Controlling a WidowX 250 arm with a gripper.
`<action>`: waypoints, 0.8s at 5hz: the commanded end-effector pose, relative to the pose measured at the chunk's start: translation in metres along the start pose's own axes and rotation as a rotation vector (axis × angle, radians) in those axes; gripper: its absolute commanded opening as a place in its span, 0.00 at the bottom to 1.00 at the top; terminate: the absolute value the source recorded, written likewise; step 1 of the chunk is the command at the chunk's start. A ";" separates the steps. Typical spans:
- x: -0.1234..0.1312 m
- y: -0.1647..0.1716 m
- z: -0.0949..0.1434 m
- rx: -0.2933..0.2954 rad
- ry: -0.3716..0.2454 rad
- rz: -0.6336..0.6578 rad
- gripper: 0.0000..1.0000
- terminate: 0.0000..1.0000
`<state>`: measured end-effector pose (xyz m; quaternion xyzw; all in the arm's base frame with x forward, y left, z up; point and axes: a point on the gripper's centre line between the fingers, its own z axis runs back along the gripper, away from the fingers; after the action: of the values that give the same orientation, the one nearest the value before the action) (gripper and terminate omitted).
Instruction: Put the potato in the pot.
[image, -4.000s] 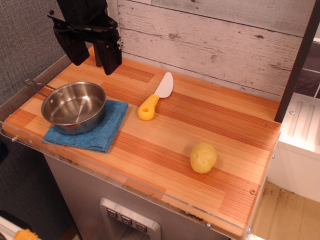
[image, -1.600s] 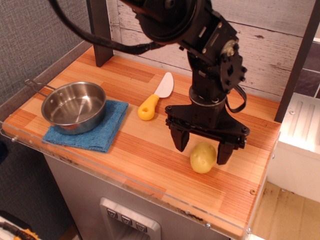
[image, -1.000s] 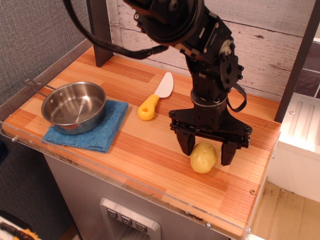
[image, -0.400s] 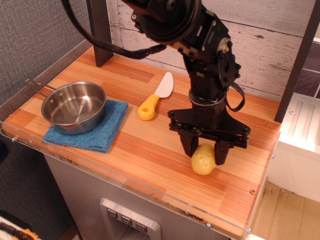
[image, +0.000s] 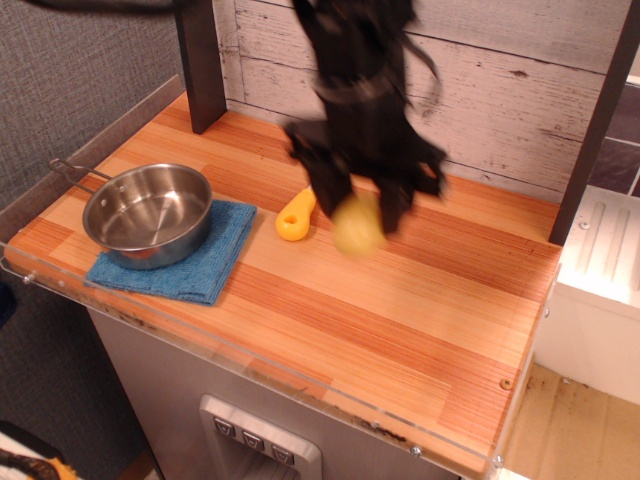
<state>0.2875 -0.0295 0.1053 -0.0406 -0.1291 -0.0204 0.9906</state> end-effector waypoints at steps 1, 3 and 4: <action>-0.005 0.088 0.059 0.065 -0.090 0.026 0.00 0.00; -0.029 0.184 0.067 0.129 -0.037 0.148 0.00 0.00; -0.033 0.195 0.053 0.133 0.000 0.166 0.00 0.00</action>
<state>0.2531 0.1693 0.1214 0.0017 -0.1075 0.0731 0.9915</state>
